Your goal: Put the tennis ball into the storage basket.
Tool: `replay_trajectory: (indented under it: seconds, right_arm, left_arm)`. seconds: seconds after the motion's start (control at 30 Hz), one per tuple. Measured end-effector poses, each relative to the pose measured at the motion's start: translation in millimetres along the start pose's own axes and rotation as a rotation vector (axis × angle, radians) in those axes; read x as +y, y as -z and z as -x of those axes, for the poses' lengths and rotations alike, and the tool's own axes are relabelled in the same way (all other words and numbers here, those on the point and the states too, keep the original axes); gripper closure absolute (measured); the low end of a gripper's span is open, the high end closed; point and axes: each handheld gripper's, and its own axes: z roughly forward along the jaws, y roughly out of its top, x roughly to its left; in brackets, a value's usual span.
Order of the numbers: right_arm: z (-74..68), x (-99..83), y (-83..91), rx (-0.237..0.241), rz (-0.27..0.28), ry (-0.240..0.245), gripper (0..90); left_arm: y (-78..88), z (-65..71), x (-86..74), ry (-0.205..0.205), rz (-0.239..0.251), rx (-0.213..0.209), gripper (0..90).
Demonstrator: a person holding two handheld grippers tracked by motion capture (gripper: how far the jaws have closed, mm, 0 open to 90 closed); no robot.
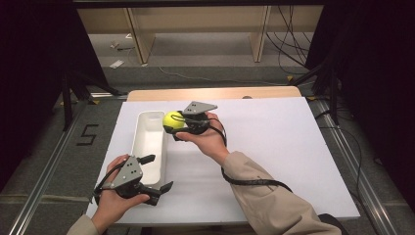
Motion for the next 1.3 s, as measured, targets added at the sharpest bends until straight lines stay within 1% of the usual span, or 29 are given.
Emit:
replay_trajectory:
  seconds: [0.3,1.3]
  right_arm:
    - [-4.1,3.0,-3.7,0.010,0.003,0.000,27.4]
    - [-6.4,7.4,-11.6,0.017,-0.002,0.009,27.4]
  left_arm:
    - [0.0,0.0,0.0,-0.001,0.001,-0.001,0.0]
    - [-0.2,0.1,0.0,-0.001,0.000,-0.001,0.0]
